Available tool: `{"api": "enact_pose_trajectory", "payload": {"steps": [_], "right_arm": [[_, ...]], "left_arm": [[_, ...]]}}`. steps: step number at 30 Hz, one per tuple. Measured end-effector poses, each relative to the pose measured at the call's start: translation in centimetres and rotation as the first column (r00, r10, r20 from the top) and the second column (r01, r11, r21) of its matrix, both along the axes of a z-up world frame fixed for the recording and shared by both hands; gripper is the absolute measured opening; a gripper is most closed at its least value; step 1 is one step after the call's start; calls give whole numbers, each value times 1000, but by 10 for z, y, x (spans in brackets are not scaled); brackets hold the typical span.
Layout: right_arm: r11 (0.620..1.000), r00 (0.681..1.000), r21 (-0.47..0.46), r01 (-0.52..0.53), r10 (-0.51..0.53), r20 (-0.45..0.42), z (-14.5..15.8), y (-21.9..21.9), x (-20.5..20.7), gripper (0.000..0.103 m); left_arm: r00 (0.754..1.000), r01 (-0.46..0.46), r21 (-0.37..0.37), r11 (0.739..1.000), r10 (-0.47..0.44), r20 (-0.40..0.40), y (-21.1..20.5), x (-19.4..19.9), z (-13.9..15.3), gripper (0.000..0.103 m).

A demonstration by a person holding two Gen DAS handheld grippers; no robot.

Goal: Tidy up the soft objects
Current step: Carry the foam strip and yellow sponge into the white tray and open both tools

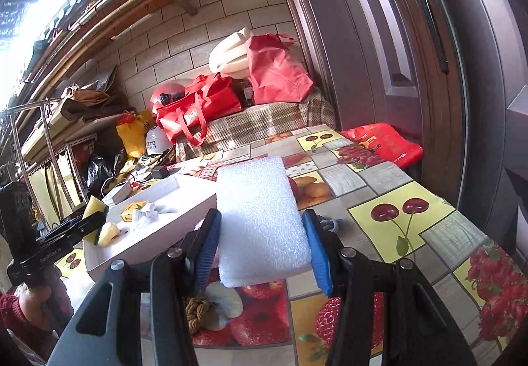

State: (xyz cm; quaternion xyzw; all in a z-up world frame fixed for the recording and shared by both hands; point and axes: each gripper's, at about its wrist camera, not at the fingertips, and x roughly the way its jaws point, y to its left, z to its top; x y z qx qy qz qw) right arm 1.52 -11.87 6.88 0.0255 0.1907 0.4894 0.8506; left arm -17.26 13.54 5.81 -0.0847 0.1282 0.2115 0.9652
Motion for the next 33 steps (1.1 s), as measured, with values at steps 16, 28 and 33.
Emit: {"api": "enact_pose_trajectory", "payload": {"steps": [16,28,33], "right_arm": [[992,990,-4,-129,129,50,3,43,-35,51],[973,969,-60,-222,227,94,1,92,-65,50],[955,953,-93,-281,289,93,-3,118,-77,50]], "left_arm": [[995,-101,17,995,101,-9,28,-28,-5,40],[989,-146,-48,988,147,13,49,-38,-6,40],[982,-187,-29,982,188,16,55,-39,-6,40]]}}
